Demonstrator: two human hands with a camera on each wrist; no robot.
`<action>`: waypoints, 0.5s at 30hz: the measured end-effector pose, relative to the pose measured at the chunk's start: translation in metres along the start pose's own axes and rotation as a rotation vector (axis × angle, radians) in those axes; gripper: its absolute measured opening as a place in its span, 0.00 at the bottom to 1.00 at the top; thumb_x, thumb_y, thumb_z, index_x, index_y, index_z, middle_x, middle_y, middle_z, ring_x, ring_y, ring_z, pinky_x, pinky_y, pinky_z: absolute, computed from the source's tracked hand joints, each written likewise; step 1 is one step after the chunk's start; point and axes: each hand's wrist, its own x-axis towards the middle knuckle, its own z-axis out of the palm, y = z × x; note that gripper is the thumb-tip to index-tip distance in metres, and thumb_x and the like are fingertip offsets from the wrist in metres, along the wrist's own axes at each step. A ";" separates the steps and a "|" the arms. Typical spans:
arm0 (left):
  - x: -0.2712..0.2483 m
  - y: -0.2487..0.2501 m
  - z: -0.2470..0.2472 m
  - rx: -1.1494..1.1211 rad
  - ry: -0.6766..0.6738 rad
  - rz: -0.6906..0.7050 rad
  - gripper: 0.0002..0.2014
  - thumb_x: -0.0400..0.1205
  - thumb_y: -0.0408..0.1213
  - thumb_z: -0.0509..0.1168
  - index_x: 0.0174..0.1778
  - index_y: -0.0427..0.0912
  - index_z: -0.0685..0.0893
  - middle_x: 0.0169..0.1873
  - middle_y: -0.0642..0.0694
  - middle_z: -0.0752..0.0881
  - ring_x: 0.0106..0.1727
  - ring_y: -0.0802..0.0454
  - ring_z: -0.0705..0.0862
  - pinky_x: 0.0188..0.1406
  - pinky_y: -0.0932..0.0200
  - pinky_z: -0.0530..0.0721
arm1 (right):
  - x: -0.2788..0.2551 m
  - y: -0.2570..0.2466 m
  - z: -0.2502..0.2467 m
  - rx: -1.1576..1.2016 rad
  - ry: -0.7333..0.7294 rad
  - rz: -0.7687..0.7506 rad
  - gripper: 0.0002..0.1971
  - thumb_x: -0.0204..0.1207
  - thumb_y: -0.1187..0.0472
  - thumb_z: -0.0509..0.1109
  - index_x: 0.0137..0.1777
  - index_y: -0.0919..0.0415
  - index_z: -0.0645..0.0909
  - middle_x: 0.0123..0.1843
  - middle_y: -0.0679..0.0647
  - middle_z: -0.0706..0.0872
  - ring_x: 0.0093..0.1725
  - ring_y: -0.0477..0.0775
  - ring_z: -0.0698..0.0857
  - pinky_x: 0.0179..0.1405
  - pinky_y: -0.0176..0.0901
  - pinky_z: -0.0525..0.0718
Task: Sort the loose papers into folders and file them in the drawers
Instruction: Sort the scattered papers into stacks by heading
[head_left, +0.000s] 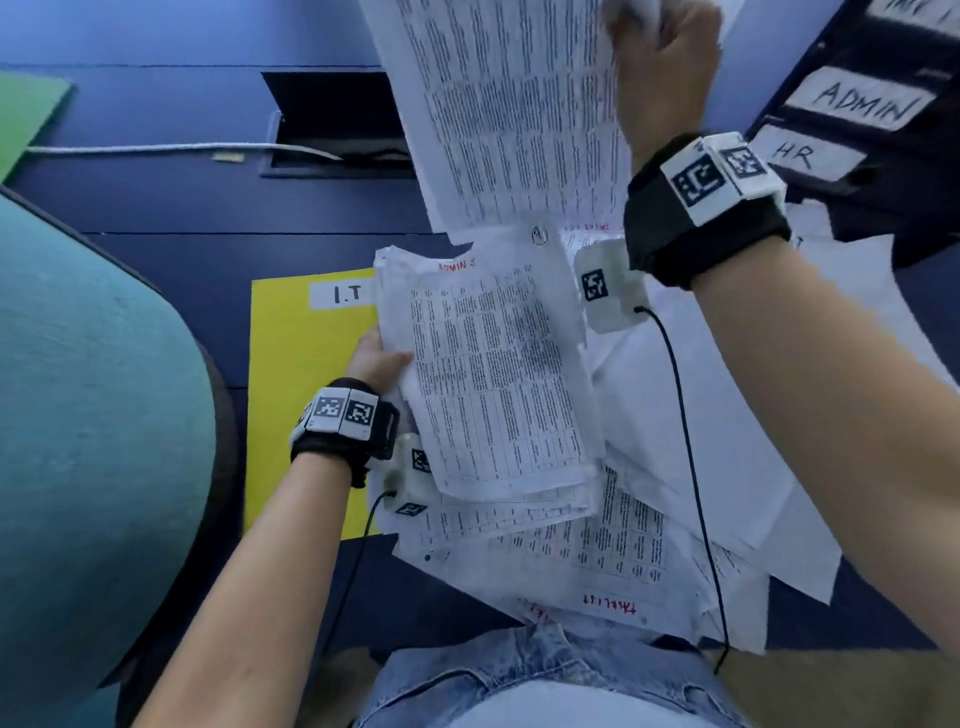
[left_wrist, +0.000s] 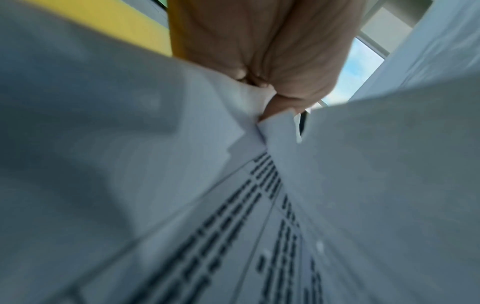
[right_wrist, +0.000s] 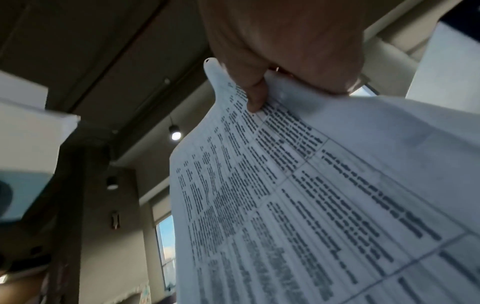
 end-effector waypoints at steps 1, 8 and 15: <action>-0.001 0.000 0.000 0.019 -0.008 0.015 0.20 0.79 0.17 0.57 0.68 0.29 0.74 0.62 0.33 0.80 0.63 0.39 0.80 0.65 0.48 0.76 | 0.002 -0.006 -0.007 0.030 0.040 -0.003 0.12 0.72 0.57 0.67 0.30 0.47 0.69 0.28 0.39 0.73 0.31 0.36 0.70 0.36 0.25 0.66; -0.005 -0.004 -0.007 0.062 -0.028 0.054 0.17 0.80 0.22 0.62 0.66 0.22 0.74 0.56 0.34 0.80 0.48 0.51 0.76 0.45 0.62 0.78 | -0.034 0.002 -0.047 0.112 -0.030 0.126 0.08 0.77 0.64 0.66 0.37 0.55 0.75 0.31 0.46 0.78 0.30 0.42 0.76 0.29 0.35 0.75; 0.004 -0.013 -0.018 -0.176 -0.150 -0.164 0.40 0.76 0.72 0.44 0.64 0.41 0.80 0.51 0.41 0.85 0.48 0.46 0.86 0.43 0.52 0.85 | -0.114 0.085 -0.036 -0.366 -0.401 0.436 0.10 0.76 0.63 0.68 0.57 0.59 0.75 0.45 0.56 0.80 0.47 0.53 0.77 0.39 0.35 0.68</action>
